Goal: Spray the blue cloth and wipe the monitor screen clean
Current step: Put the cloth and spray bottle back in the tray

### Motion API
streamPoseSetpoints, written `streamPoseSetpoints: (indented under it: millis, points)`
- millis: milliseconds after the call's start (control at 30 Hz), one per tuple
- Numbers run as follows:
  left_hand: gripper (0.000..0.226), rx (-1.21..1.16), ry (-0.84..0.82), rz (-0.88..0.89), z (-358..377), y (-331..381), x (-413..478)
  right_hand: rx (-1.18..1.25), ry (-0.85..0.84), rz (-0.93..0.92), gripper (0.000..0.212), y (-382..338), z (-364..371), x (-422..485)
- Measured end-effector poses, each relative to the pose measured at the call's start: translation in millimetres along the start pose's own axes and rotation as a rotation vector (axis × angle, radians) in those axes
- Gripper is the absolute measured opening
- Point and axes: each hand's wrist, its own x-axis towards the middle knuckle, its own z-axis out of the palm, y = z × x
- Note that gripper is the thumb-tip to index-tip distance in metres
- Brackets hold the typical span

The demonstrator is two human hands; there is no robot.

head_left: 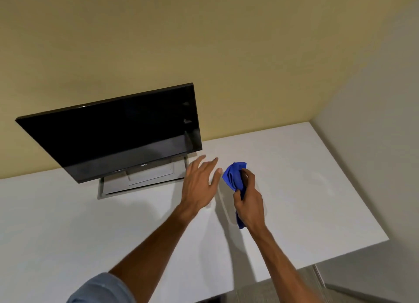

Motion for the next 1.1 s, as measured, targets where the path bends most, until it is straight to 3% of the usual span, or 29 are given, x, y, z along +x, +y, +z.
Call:
streamPoseSetpoints:
  millis: [133, 267, 433, 667, 733, 833, 900, 967, 1033, 1100]
  points:
    - [0.056, 0.053, -0.239, -0.127, 41.8, 15.6, 28.7, 0.033, -0.072, 0.012, 0.057, 28.6, 11.7, 12.2]
    - [0.039, 0.089, -0.342, -0.188, 63.4, 15.4, 54.3, -0.014, -0.175, 0.063, 0.063, 53.3, 25.5, 20.8]
    - [0.034, 0.222, -0.473, -0.128, 77.8, 7.5, 72.9, -0.111, -0.229, -0.001, 0.057, 77.9, 32.1, 27.2]
    - [0.034, 0.313, -0.543, -0.075, 81.5, 10.3, 86.9, -0.284, -0.411, -0.001, 0.069, 89.7, 46.3, 34.1]
    - [0.029, 0.343, -0.497, -0.043, 83.5, 11.2, 85.3, -0.339, -0.463, -0.002, 0.069, 88.4, 49.4, 35.7]
    - [0.022, 0.363, -0.445, 0.087, 89.8, 9.9, 82.2, -0.366, -0.412, -0.052, 0.058, 84.4, 45.9, 35.4]
    - [0.029, 0.375, -0.534, 0.24, 96.5, 7.6, 80.4, -0.405, -0.315, -0.109, 0.043, 88.4, 39.8, 32.3]
    - [0.035, 0.444, -0.656, 0.366, 102.9, 3.4, 76.5, -0.445, -0.242, -0.034, 0.024, 94.0, 34.3, 27.1]
    - [0.037, 0.577, -0.684, 0.427, 109.7, -0.3, 72.5, -0.497, -0.354, 0.005, 0.018, 97.2, 30.5, 22.7]
    - [0.041, 0.647, -0.63, 0.407, 114.0, -3.7, 69.8, -0.638, -0.547, -0.062, 0.027, 101.9, 29.6, 20.3]
